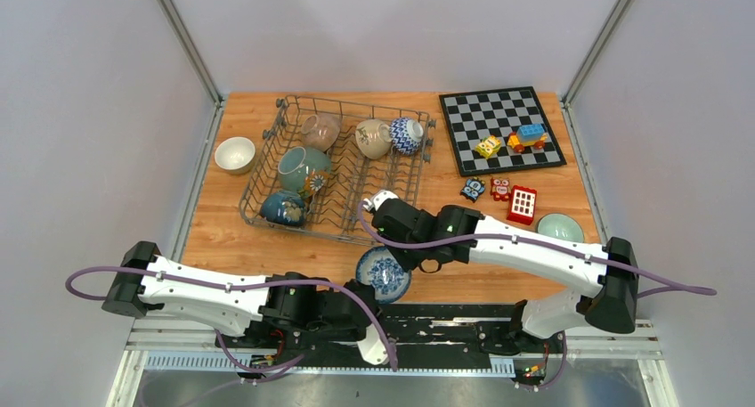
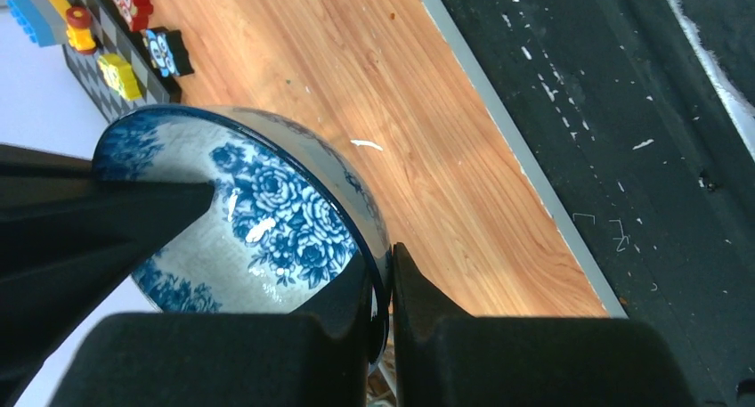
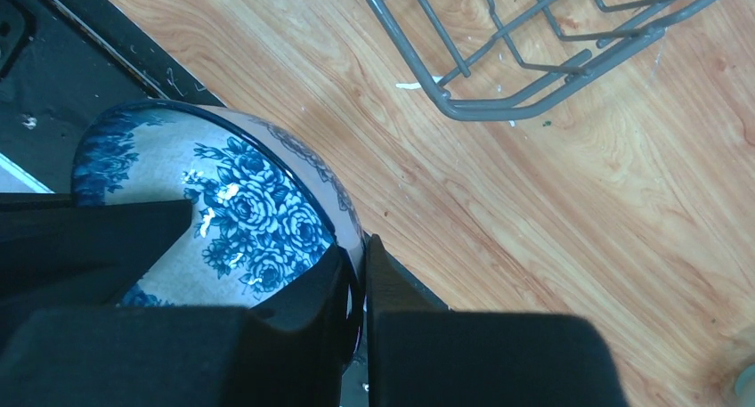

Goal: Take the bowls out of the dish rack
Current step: Place the bowl at the center of the board.

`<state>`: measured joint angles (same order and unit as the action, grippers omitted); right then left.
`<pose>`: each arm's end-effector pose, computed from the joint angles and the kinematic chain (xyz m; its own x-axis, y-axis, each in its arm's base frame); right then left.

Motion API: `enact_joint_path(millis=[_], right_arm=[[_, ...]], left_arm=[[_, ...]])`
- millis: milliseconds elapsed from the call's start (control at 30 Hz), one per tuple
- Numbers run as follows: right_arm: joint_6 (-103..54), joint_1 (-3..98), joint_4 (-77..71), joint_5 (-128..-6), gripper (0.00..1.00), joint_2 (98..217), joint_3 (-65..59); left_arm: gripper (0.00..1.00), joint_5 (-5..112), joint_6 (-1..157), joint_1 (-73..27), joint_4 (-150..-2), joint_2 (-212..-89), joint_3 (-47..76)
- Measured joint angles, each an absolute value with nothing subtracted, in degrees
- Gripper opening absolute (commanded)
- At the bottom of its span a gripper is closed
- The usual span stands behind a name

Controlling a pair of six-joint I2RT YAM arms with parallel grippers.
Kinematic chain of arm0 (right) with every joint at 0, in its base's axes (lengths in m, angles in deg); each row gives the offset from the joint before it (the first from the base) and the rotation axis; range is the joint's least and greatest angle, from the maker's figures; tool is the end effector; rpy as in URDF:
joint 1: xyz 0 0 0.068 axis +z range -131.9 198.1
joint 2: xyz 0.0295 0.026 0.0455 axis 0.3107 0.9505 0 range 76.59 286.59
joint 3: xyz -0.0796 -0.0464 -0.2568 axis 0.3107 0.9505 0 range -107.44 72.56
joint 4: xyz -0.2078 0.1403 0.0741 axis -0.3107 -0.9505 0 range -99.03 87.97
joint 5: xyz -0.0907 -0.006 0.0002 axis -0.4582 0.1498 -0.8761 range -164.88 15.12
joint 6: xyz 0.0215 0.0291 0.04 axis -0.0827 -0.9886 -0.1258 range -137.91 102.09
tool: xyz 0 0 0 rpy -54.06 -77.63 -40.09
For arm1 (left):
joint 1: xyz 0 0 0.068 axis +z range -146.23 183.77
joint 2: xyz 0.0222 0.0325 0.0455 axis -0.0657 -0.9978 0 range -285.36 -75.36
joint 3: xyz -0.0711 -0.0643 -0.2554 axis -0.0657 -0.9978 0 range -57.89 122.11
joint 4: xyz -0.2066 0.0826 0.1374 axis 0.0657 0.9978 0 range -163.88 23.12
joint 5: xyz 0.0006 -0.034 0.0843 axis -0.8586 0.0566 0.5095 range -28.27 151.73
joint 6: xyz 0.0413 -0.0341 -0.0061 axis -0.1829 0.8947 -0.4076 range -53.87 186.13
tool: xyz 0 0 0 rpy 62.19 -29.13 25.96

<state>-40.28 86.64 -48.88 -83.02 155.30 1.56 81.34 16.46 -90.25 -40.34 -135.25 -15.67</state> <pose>0.1081 0.2610 0.3100 -0.6148 -0.5342 -0.5801 -0.7107 0.6941 0.1140 -0.0025 -0.2070 0.2408 0.7629 0.6129 -0.2060 0.5761 -0.4997 0.6468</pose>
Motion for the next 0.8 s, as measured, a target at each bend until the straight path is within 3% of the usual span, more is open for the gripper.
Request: enact_joint_path(millis=[67,100,167,233,300,333,600,800], right_arm=[[-40.60,86.66,-48.62,-83.72,0.04,155.30,1.67],[-40.74,86.66,-48.57,-83.85,0.04,155.30,1.78],[-40.85,86.72,-48.51,-84.11,0.04,155.26,1.80],[-40.91,86.75,-48.75,-84.59,0.04,155.11,1.84],[-41.13,86.75,-49.64,-85.92,0.03,154.74,1.93],[-41.33,86.75,-50.19,-86.80,0.03,154.34,1.95],[-44.30,85.15,-52.97,-95.50,0.04,144.11,2.94],[-46.44,71.80,-54.80,-99.08,0.04,131.74,10.04]], left_arm=[[0.03,81.58,16.98,-90.45,-40.80,-135.23,-15.67],[0.11,81.58,17.29,-90.45,-40.82,-135.23,-15.67],[0.40,81.71,17.79,-90.53,-40.82,-135.23,-15.67],[0.61,83.38,19.32,-90.58,-41.52,-135.23,-15.61],[0.95,85.74,20.48,-90.58,-42.52,-135.23,-15.32],[0.99,87.09,21.16,-90.60,-42.89,-135.23,-15.06],[1.00,95.55,28.24,-90.86,-49.60,-133.46,-15.17],[1.00,105.54,36.70,-90.95,-53.69,-131.17,-17.03]])
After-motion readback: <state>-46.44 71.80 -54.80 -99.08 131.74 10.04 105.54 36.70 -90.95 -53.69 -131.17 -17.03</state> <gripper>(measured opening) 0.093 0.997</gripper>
